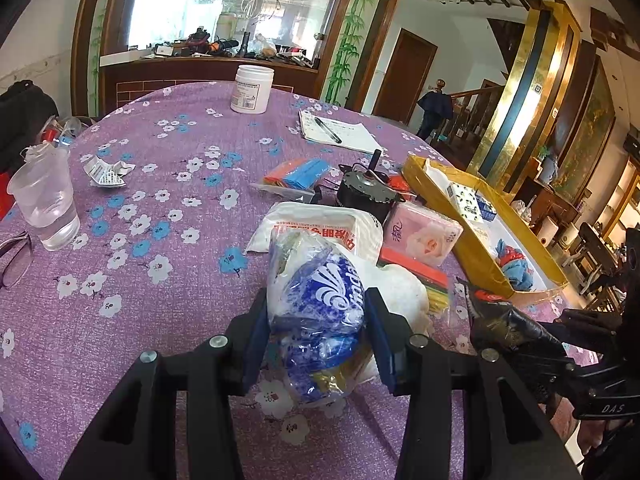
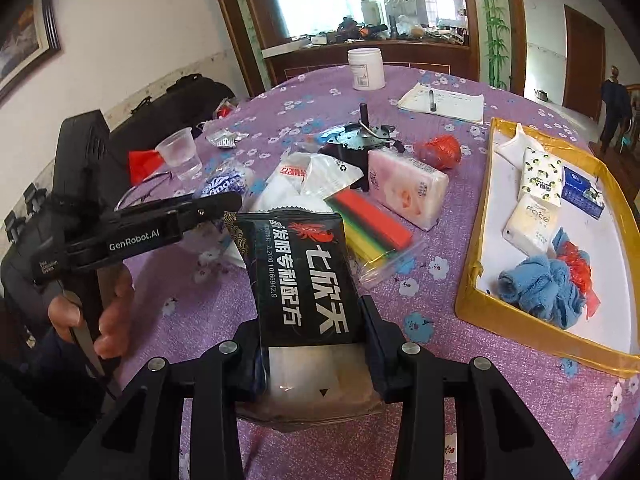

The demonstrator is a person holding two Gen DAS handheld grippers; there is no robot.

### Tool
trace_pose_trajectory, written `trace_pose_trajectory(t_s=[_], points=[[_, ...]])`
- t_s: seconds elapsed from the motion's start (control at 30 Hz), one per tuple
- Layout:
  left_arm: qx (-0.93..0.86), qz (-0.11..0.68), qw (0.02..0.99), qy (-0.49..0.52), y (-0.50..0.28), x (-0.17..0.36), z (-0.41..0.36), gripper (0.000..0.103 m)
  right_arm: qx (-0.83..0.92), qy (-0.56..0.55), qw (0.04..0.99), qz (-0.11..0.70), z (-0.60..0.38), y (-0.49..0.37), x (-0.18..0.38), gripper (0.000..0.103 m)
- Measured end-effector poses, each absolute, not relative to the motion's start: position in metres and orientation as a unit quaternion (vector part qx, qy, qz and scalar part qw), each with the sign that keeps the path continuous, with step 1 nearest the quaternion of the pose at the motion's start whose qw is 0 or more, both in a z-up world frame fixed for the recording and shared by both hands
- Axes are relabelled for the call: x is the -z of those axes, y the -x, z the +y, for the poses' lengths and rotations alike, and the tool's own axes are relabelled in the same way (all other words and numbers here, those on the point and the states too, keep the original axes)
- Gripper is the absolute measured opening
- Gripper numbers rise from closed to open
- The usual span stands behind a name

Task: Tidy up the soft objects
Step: 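Carry both held packs into the tray and open both tools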

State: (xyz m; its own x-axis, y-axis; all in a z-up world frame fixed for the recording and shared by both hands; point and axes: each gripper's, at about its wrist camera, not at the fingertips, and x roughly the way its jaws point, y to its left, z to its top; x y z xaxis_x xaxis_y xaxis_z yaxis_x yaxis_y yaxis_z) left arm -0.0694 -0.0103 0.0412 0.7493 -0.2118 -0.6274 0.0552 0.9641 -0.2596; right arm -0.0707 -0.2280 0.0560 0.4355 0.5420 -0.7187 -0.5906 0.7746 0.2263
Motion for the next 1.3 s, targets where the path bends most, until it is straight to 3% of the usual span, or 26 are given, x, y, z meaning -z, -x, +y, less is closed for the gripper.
trace_pose_trajectory(t_s=[0.67,1.3], points=[[0.068,0.348,0.933,0.067,0.074,-0.052,-0.041,0.044,-0.293,-0.063,0.874,0.383,-0.294,0.073,-0.074,0.043],[0.224,0.367,0.903,-0.002,0.008,-0.108,-0.206,0.044,-0.141,-0.168,0.902,0.371,-0.426,0.012,-0.093,0.043]])
